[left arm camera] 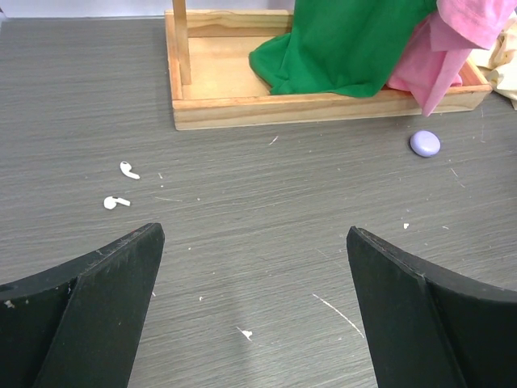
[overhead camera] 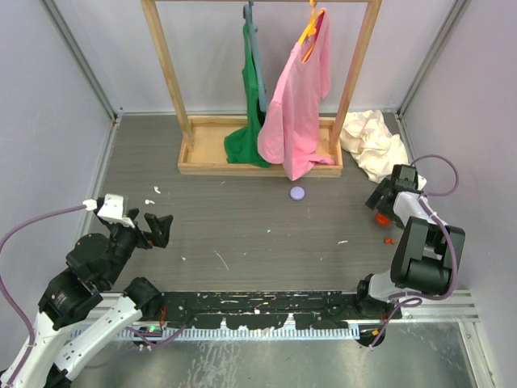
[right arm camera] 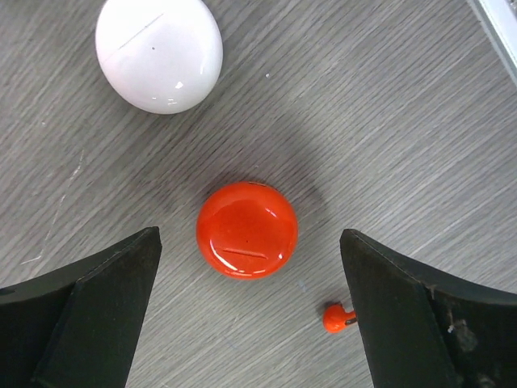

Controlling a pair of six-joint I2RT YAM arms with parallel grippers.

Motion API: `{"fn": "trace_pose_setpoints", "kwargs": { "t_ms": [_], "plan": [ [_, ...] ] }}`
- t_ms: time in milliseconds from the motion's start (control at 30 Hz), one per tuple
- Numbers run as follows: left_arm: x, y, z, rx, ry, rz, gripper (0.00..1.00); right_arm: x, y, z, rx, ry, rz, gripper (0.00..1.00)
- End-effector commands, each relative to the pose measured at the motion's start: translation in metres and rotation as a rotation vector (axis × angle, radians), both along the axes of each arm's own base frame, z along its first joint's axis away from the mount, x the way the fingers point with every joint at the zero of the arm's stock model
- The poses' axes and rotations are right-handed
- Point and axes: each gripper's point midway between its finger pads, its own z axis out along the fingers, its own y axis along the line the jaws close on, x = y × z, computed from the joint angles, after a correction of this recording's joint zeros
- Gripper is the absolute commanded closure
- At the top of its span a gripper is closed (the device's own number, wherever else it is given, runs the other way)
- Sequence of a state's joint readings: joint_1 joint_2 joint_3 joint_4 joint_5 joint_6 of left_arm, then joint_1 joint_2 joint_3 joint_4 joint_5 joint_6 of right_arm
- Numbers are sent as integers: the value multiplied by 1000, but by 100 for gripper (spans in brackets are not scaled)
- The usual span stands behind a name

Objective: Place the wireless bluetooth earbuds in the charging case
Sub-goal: Pick up the charging case at the center of the board.

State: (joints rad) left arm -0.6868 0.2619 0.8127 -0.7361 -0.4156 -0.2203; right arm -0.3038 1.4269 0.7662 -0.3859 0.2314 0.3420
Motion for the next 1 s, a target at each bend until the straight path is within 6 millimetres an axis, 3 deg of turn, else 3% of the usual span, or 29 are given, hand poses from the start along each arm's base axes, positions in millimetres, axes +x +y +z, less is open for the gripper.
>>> {"fn": "trace_pose_setpoints", "kwargs": {
  "t_ms": [0,267,533,667,967],
  "plan": [
    [3,-1,15,-43,-54,8,2,15,-8,2,-19,-30,12,3],
    [3,-1,15,-40,-52,6,2,14,-9,-9,-18,-4,26,12],
    [3,-1,14,-37,-49,9,2,11,-2,-21,18,31,52,27],
    [3,0,14,-37,-48,10,2,12,-1,-15,23,23,62,37],
    [3,4,13,-38,-54,34,2,15,14,5,51,-44,103,47]
  ]
}}
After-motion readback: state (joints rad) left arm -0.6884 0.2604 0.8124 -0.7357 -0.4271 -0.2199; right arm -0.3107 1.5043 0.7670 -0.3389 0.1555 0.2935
